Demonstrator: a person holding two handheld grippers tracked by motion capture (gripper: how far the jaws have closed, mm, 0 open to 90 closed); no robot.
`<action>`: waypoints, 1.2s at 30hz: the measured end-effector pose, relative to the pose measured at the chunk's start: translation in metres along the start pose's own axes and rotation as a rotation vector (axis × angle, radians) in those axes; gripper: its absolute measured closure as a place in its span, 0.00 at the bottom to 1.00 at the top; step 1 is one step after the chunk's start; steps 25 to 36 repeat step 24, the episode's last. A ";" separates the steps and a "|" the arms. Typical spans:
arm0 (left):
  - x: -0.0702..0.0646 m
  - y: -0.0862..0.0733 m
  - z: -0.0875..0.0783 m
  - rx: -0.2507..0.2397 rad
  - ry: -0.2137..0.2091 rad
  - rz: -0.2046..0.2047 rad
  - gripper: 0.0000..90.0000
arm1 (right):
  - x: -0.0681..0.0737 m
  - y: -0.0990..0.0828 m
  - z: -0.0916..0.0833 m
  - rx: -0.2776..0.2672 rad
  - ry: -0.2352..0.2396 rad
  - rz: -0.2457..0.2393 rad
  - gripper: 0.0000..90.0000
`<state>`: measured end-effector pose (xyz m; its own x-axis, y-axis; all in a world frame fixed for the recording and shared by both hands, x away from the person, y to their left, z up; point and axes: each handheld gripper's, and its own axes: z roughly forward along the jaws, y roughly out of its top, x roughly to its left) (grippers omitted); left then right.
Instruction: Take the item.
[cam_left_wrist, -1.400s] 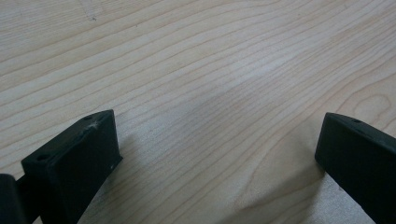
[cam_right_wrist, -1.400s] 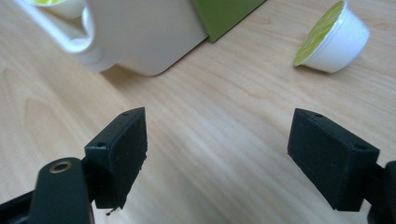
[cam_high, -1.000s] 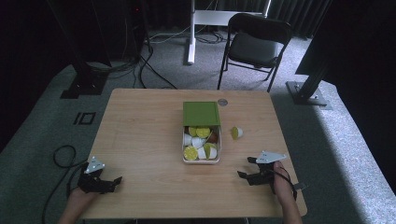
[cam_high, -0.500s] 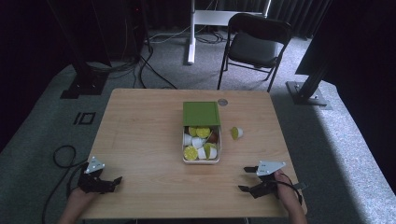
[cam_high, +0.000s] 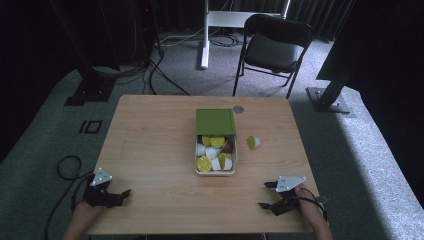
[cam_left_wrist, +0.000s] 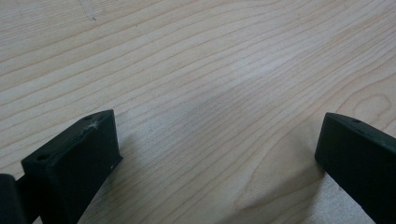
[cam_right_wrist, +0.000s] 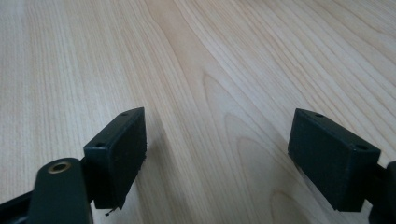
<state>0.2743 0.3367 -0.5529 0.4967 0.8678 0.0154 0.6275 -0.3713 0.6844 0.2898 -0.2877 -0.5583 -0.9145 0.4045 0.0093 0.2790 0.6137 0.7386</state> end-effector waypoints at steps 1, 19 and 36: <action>0.000 0.000 0.000 0.000 0.000 0.000 0.01 | 0.000 0.000 0.000 0.002 -0.006 -0.001 0.21; 0.000 0.000 0.000 0.000 0.000 0.000 0.01 | 0.002 0.000 0.001 0.019 -0.006 -0.010 0.13; 0.000 0.000 0.000 0.000 0.000 0.000 0.01 | 0.002 0.000 0.001 0.019 -0.007 -0.011 0.14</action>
